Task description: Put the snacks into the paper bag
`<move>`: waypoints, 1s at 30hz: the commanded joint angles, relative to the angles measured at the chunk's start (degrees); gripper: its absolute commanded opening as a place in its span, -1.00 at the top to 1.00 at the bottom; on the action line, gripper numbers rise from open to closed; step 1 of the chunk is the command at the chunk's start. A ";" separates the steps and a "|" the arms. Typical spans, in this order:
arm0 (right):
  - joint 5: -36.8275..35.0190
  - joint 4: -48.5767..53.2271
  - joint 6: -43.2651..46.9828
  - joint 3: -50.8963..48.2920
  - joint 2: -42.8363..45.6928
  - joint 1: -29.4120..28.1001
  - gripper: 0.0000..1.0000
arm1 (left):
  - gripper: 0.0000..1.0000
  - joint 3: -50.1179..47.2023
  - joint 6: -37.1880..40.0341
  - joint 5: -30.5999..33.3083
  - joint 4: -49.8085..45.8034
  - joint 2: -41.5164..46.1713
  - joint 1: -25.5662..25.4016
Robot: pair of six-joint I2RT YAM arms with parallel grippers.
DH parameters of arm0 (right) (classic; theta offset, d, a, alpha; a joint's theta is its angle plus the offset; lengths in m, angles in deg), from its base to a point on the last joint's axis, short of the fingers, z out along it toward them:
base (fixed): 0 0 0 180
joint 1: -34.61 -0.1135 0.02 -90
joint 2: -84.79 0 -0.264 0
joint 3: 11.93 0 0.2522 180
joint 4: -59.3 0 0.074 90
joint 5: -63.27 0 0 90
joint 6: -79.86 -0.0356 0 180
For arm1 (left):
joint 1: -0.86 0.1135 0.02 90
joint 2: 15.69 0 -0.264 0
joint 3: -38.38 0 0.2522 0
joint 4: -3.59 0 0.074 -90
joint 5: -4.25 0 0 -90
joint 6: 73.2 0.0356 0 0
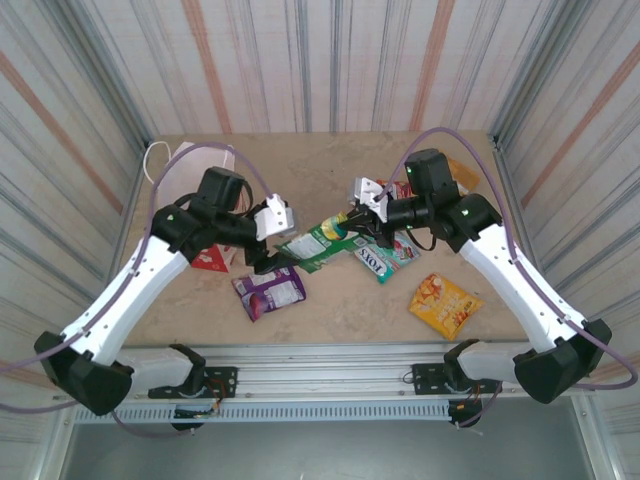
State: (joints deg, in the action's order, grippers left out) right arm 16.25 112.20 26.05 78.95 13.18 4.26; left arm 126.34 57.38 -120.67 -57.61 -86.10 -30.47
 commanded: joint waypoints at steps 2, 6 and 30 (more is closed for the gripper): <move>3.42 4.18 4.91 2.89 -0.74 -1.28 1.00 | -0.76 2.93 1.64 -1.03 1.03 -2.31 -2.25; 2.36 4.20 5.12 3.21 -0.99 -2.15 1.00 | -0.62 4.22 0.55 -2.10 1.89 -4.56 -3.93; -4.12 -6.35 0.05 -2.50 4.24 -4.34 0.56 | 0.86 6.73 -4.20 -2.65 3.24 -4.65 -5.06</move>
State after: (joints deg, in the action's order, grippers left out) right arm 13.93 111.17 28.87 78.58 13.88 0.44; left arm 130.60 54.28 -124.28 -54.85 -92.14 -35.22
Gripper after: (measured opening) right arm 0.142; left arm 0.105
